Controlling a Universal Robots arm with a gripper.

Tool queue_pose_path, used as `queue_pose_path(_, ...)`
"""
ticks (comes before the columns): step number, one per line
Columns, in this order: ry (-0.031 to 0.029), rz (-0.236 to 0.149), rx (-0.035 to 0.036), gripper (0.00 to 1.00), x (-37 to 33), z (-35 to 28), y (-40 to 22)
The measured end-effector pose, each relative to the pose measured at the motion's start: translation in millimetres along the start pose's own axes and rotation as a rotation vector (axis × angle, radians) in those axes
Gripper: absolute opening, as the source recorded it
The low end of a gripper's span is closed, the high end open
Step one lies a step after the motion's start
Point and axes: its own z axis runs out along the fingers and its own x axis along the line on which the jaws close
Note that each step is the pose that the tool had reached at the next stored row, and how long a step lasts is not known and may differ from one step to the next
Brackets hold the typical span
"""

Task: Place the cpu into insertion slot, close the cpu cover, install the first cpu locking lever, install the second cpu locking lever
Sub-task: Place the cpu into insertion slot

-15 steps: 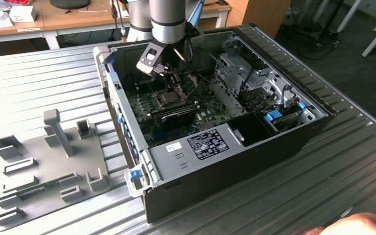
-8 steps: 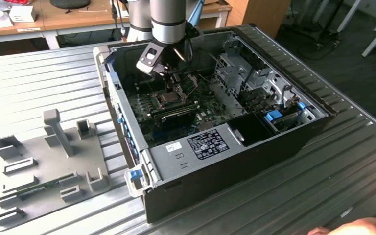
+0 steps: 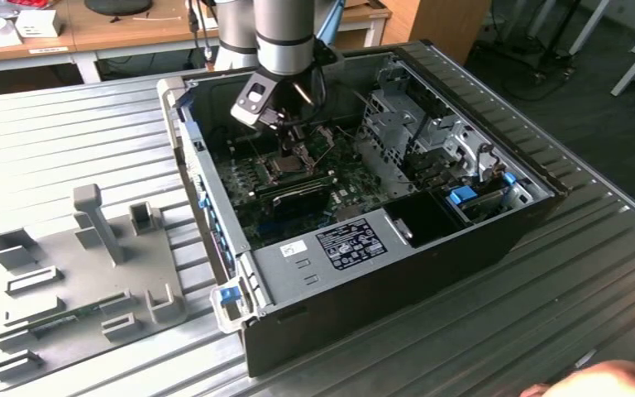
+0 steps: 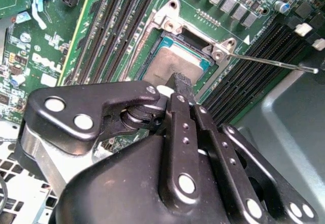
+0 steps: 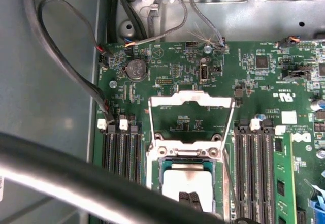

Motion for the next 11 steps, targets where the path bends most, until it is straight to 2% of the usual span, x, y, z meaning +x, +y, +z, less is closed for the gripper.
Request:
queue_pose_path(7,0.0000,0.000,-0.0001,0.11,0.0,2.4,2.1)
queue_pose_path(11,-0.0001,0.000,0.0001,0.11,-0.1,7.1,1.8)
